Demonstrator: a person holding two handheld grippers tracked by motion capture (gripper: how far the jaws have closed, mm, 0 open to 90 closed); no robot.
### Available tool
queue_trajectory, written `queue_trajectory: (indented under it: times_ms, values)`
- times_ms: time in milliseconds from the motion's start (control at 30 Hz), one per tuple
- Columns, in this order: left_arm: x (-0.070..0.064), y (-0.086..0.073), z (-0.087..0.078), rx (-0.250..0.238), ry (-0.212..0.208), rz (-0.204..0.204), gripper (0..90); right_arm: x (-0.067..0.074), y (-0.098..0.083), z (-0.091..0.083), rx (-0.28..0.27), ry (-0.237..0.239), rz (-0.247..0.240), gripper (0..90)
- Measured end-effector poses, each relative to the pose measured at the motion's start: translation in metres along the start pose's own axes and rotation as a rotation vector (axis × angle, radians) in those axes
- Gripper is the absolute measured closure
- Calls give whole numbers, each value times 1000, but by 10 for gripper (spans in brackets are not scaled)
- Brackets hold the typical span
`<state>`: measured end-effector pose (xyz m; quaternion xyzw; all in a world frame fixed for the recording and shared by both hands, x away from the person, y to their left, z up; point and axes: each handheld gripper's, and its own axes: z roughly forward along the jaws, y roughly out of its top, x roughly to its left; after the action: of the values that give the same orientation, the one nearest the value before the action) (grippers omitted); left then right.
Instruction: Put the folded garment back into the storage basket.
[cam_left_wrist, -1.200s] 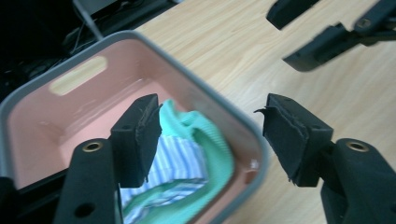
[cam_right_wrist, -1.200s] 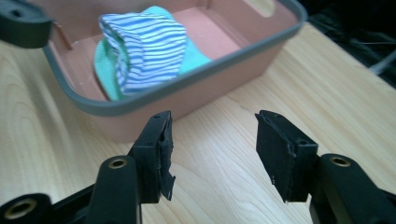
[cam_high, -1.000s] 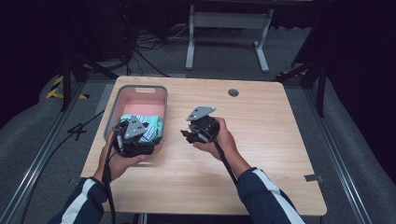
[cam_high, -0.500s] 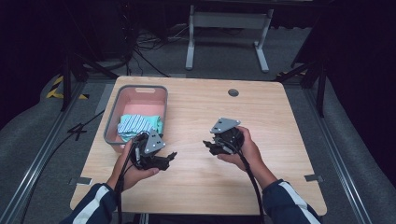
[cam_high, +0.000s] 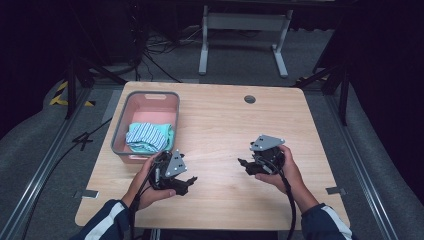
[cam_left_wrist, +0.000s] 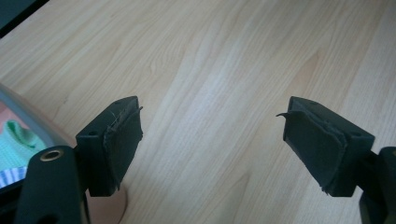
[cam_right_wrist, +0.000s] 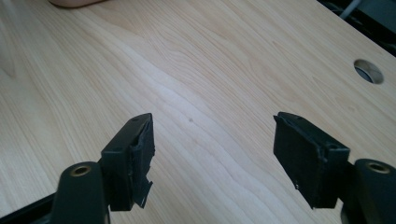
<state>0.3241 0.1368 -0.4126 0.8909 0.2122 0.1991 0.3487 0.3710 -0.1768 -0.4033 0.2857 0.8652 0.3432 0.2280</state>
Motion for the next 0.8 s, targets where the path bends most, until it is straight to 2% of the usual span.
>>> queue_trajectory:
  times_ms: [167, 433, 567, 733, 800]
  values:
    - [-3, -7, 5, 10, 1, 19, 186, -6, -21, -10, -36, -12, 16, 303]
    - [-5, -20, 13, 23, -30, 32, 174, -15, -54, -14, 13, -17, 45, 274]
    - [-4, -27, 18, 46, -48, 30, 173, -16, -68, -16, 16, -4, 52, 262]
    - [-5, -35, 22, 52, -70, 22, 173, -16, -83, -18, 24, -12, 54, 245]
    - [-5, -37, 23, 53, -74, 18, 172, -16, -94, -19, 22, -8, 77, 242]
